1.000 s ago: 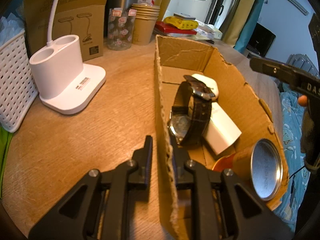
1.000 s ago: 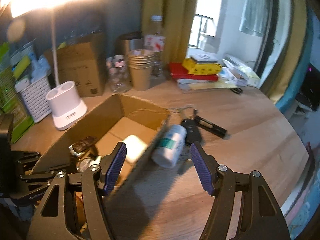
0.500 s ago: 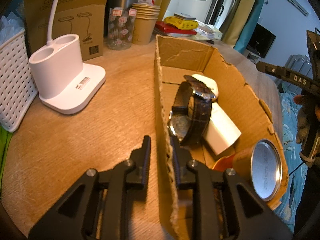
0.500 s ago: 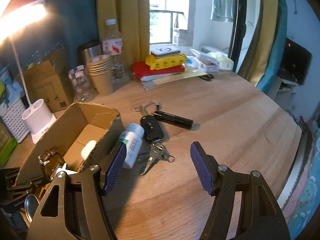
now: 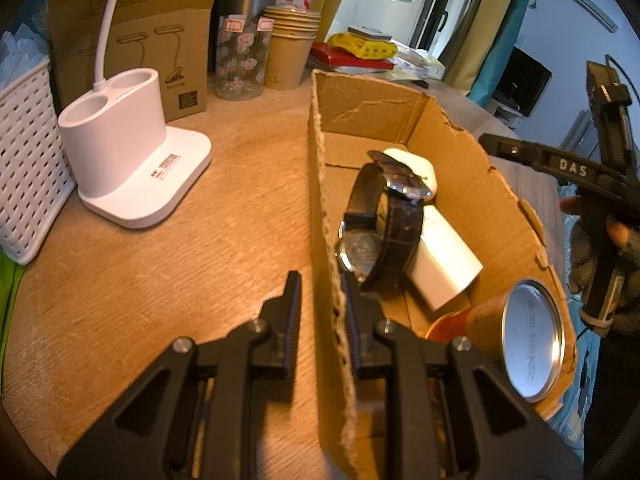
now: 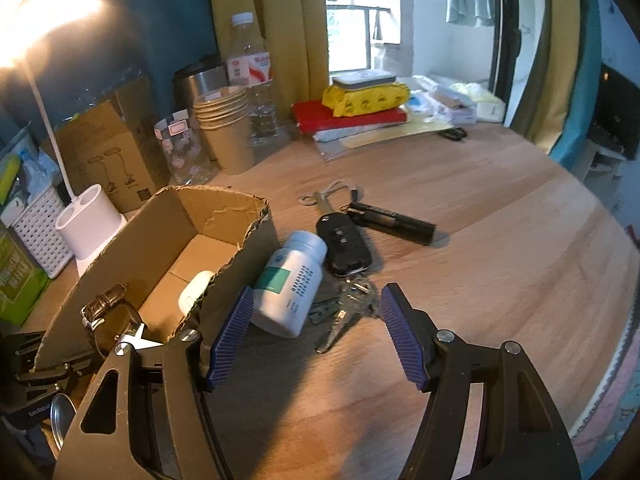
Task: Organize rigid objects
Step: 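Move the right tool to the white pill bottle and grasp it, then carry the pill bottle into the box and release it with the right tool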
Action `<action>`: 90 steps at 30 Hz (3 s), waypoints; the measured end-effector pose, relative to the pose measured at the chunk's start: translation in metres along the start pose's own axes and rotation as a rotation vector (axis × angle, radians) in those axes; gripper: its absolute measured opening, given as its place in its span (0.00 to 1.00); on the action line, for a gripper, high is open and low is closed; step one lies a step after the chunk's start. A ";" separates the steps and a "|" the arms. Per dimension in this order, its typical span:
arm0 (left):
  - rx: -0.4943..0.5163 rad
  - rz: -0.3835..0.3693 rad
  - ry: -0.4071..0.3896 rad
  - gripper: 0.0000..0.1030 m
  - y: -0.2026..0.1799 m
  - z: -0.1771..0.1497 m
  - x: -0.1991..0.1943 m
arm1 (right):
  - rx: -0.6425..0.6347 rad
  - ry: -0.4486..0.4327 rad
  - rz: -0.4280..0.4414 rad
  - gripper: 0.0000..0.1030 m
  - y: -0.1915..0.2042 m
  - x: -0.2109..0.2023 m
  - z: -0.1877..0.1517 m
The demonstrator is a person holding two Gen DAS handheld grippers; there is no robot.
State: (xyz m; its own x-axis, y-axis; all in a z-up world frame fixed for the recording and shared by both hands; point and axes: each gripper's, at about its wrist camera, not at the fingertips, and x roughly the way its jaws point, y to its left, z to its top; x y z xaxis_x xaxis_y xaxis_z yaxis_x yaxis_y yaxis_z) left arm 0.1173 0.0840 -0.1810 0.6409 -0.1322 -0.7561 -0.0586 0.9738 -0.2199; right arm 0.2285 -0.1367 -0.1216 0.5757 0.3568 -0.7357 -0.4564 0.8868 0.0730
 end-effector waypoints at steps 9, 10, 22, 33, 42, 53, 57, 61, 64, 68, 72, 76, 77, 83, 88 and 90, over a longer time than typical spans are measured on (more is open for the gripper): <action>0.000 -0.002 0.001 0.21 0.000 0.000 0.001 | 0.031 0.044 0.087 0.68 -0.005 0.026 -0.001; 0.000 -0.001 0.001 0.21 0.000 0.000 0.001 | 0.028 0.059 0.076 0.68 -0.006 0.031 -0.001; 0.000 -0.001 0.000 0.21 0.000 0.000 0.001 | -0.036 0.047 -0.021 0.68 -0.011 0.031 0.004; 0.002 -0.001 0.000 0.21 -0.002 0.000 0.000 | -0.160 0.113 0.034 0.45 0.004 0.066 0.008; 0.002 0.000 0.000 0.21 -0.002 0.000 0.000 | -0.150 0.086 0.014 0.44 0.007 0.050 0.004; 0.002 0.001 0.000 0.21 -0.002 0.000 0.001 | -0.161 -0.005 -0.014 0.44 0.014 -0.008 0.010; 0.003 0.003 0.000 0.21 -0.003 0.000 0.001 | -0.168 -0.023 -0.013 0.44 0.019 -0.020 0.011; 0.003 0.003 0.000 0.21 -0.003 0.000 0.001 | -0.170 -0.038 -0.007 0.44 0.025 -0.031 0.012; 0.003 0.004 -0.001 0.21 -0.003 0.000 0.001 | -0.176 -0.046 0.003 0.44 0.032 -0.037 0.012; 0.003 0.005 -0.001 0.21 -0.003 0.000 0.001 | -0.192 -0.049 0.019 0.44 0.042 -0.041 0.010; 0.003 0.003 -0.001 0.21 -0.003 0.000 0.001 | -0.203 -0.055 0.034 0.44 0.052 -0.043 0.011; 0.003 0.004 -0.001 0.21 -0.003 0.000 0.001 | -0.214 -0.055 0.043 0.44 0.057 -0.041 0.014; 0.003 0.004 -0.001 0.21 -0.003 0.000 0.001 | -0.218 -0.055 0.045 0.44 0.059 -0.040 0.015; 0.003 0.004 -0.001 0.21 -0.003 0.000 0.000 | -0.243 -0.044 0.057 0.44 0.067 -0.029 0.020; 0.003 0.003 -0.001 0.21 -0.003 0.000 0.000 | -0.261 -0.032 0.065 0.44 0.072 -0.017 0.024; 0.003 0.003 -0.001 0.21 -0.003 0.000 0.000 | -0.270 -0.029 0.069 0.44 0.074 -0.012 0.026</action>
State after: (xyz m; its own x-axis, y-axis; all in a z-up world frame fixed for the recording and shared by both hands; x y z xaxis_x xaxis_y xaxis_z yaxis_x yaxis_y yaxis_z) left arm 0.1177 0.0811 -0.1808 0.6412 -0.1291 -0.7565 -0.0583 0.9747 -0.2157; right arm 0.2053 -0.0675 -0.0901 0.5542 0.4253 -0.7156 -0.6572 0.7511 -0.0625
